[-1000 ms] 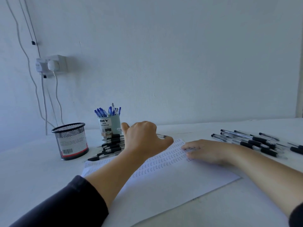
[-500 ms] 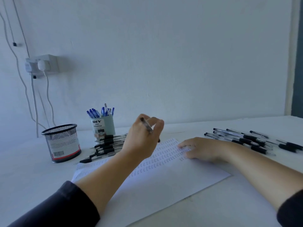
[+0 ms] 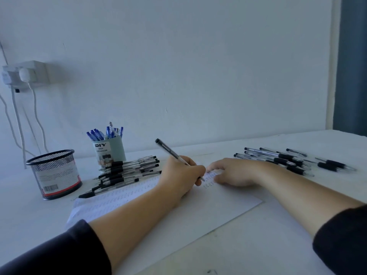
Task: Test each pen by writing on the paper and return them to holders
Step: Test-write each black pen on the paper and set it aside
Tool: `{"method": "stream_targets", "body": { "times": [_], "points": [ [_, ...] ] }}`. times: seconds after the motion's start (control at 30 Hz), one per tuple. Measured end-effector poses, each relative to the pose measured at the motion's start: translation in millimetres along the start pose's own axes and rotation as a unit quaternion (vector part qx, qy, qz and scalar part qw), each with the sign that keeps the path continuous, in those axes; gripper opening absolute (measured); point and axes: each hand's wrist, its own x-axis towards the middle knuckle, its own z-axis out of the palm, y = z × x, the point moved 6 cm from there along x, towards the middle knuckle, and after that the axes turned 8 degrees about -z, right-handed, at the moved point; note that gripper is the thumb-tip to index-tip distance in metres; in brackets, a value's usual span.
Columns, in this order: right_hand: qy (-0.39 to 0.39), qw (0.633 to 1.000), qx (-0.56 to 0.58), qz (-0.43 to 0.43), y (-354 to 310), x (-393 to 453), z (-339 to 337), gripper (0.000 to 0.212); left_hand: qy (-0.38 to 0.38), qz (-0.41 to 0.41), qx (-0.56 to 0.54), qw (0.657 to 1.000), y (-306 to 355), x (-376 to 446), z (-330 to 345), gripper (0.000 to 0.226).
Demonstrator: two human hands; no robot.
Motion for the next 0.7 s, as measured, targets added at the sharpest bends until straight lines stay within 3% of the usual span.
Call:
{"method": "stream_targets", "body": {
  "times": [0.2,0.7],
  "points": [
    [-0.002,1.0,0.007,-0.003,-1.1,-1.4,-0.2,0.042,0.033,0.025,0.07,0.997,0.1,1.2,-2.8,0.01],
    [-0.008,1.0,0.002,0.002,-3.5,-4.2,-0.6,0.042,0.046,0.04,0.108,0.992,1.4,3.2,-0.8,0.011]
  ]
}}
